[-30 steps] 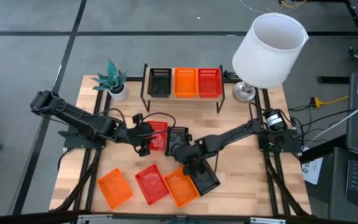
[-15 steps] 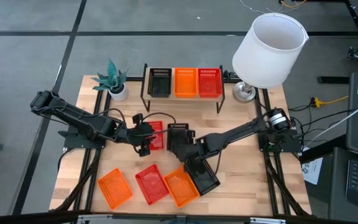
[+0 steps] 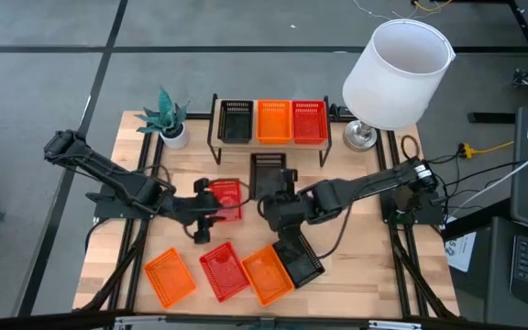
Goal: Stack baskets on shelf by color
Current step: Stack the top black bin on top of the black bin on the shelf
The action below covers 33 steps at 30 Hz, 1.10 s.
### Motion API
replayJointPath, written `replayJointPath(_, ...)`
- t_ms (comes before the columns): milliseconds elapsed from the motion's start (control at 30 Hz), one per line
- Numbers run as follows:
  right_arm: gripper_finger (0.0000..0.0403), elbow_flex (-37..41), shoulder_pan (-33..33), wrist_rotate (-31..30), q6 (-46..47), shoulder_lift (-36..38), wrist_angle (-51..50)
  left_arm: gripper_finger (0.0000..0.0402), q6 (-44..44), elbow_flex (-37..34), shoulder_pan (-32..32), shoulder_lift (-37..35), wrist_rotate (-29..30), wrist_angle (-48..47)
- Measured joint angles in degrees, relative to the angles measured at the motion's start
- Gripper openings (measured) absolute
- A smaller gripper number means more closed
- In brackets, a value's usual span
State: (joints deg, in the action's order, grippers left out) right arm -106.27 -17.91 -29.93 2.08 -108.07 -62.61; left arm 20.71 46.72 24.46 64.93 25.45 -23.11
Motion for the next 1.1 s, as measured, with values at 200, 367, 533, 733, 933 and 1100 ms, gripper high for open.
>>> replayJointPath(200,0.0003,-11.3,2.8,-3.5,-10.6,0.1,1.9,0.0132,0.2,0.0,6.2,-3.1,2.9,-1.5)
replayJointPath(367,0.0003,-17.1,11.2,1.2,-20.4,0.1,10.3,0.0132,1.3,0.0,10.9,-4.0,8.7,-3.4)
replayJointPath(533,0.0003,-18.6,21.6,12.1,-22.4,0.1,20.3,0.0132,1.7,0.0,13.3,-4.0,12.4,-3.4)
replayJointPath(733,0.0003,-18.6,28.7,19.6,-21.9,-2.8,27.3,0.0132,1.7,0.0,13.6,-4.0,14.5,-3.4)
replayJointPath(933,0.0003,-16.2,29.9,16.9,-20.5,-6.8,22.3,0.0132,1.7,0.0,13.6,-4.0,14.6,-3.6)
replayJointPath(1100,0.0003,-12.0,28.9,10.5,-20.8,-7.0,22.8,0.0132,2.1,0.0,13.6,-4.0,14.6,-4.2)
